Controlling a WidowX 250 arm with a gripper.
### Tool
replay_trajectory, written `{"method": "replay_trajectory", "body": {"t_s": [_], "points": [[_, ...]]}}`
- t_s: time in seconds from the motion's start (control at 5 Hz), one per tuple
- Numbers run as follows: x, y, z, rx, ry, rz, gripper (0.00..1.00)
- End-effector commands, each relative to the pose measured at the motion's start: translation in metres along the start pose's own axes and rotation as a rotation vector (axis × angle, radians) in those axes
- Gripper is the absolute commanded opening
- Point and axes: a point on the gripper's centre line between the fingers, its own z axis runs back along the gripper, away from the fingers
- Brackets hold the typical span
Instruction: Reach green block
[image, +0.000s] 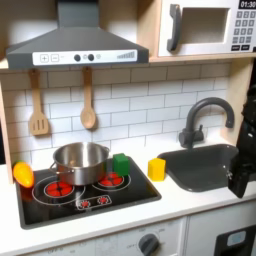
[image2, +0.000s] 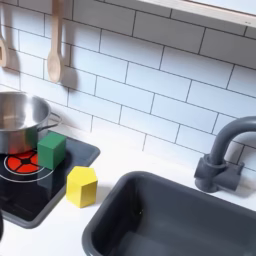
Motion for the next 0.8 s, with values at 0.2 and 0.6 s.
{"method": "replay_trajectory", "body": {"t_s": [0.2, 0.6], "points": [[0.009, 0.002, -0.004, 0.026, 0.009, 0.009, 1.00], [0.033, 0.007, -0.012, 0.107, -0.015, -0.002, 1.00]]}}
